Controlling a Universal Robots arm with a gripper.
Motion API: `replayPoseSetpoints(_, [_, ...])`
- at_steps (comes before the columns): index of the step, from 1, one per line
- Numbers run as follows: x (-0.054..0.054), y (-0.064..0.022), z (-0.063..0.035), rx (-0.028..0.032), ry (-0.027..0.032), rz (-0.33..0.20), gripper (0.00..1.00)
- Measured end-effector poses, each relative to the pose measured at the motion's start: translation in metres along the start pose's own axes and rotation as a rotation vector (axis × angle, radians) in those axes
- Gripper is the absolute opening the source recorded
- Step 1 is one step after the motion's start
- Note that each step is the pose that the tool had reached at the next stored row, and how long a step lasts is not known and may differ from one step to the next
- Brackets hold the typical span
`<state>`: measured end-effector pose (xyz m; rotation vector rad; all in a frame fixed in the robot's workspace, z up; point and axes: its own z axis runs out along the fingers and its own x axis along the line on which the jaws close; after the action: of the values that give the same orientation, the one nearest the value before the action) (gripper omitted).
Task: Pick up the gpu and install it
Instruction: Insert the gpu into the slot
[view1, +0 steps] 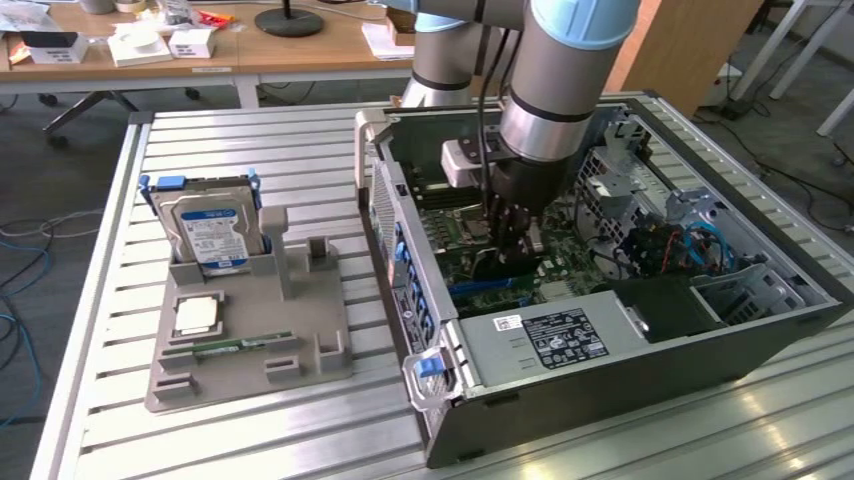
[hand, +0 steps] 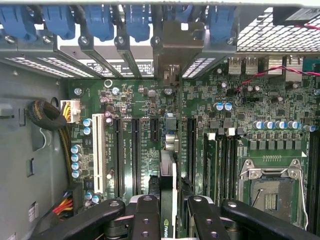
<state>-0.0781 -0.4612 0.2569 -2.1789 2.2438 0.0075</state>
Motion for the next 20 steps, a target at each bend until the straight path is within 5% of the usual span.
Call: replayPoseSetpoints(20, [0.0000, 0.0029, 0.0044, -0.0002, 0.0000, 0.000, 0.26])
